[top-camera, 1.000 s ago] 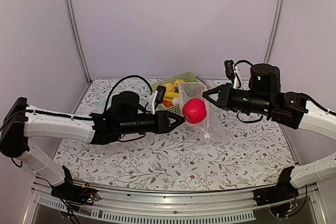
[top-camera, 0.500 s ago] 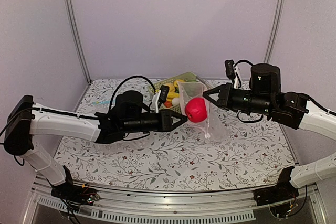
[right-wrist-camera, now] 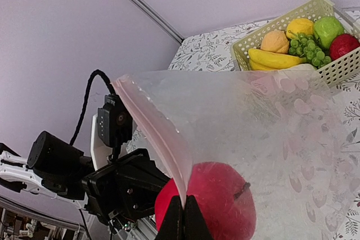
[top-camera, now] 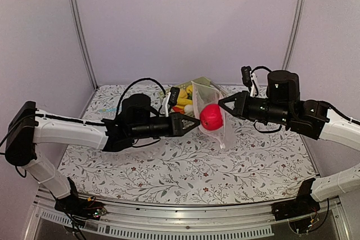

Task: Place the food in the zip-top bag and seal the zipper
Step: Adjust the zipper food storage bag at the center of the board.

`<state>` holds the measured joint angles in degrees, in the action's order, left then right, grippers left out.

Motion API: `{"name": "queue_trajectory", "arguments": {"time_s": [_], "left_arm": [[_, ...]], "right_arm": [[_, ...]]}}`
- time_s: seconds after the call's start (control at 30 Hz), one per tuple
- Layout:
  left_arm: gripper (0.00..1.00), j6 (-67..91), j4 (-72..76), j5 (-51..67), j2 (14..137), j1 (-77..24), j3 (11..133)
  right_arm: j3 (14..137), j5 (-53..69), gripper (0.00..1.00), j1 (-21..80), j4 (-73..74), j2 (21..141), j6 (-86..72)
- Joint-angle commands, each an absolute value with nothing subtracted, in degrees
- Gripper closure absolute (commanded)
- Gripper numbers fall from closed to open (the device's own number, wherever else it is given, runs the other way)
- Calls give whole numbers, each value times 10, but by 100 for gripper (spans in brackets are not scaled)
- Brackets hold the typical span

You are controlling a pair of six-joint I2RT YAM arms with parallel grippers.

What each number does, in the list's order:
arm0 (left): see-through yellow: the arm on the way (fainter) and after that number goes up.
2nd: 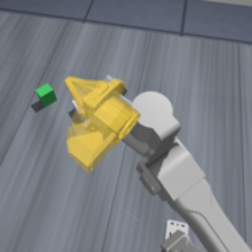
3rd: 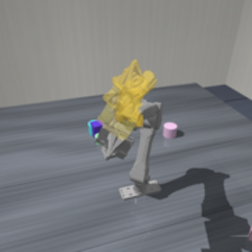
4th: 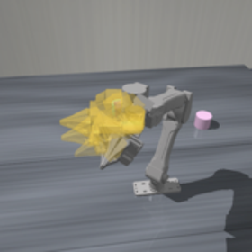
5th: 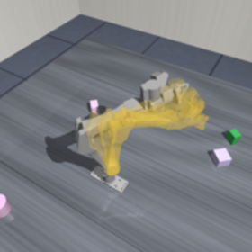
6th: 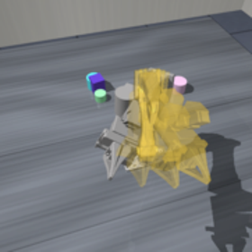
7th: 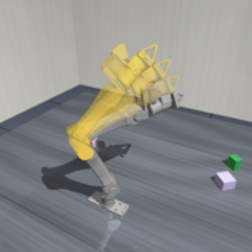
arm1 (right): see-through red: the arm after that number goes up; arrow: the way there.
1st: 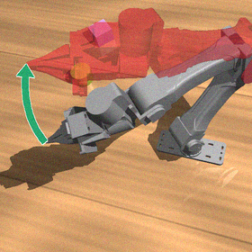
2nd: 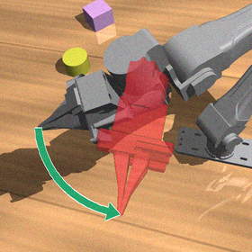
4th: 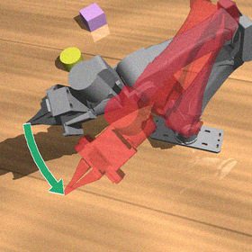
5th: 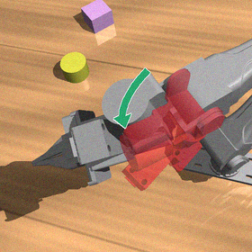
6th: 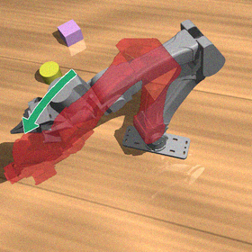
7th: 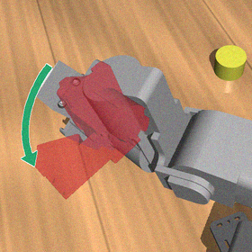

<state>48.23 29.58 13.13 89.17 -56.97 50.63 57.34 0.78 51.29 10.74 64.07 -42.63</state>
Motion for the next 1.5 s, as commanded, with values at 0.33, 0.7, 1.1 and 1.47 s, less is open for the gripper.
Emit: {"name": "queue_trajectory", "arguments": {"time_s": [0.33,0.7,1.1,1.47], "left_arm": [[100,450,170,219,858,-548,627],[100,446,110,174,859,-541,633],[100,421,32,145,833,-536,641],[100,427,26,137,862,-536,628]], "right_arm": [[602,-163,100,510,243,641,-369],[616,-153,100,510,253,596,-344],[630,-129,100,510,253,552,-338],[607,-122,100,510,247,574,-351]]}}
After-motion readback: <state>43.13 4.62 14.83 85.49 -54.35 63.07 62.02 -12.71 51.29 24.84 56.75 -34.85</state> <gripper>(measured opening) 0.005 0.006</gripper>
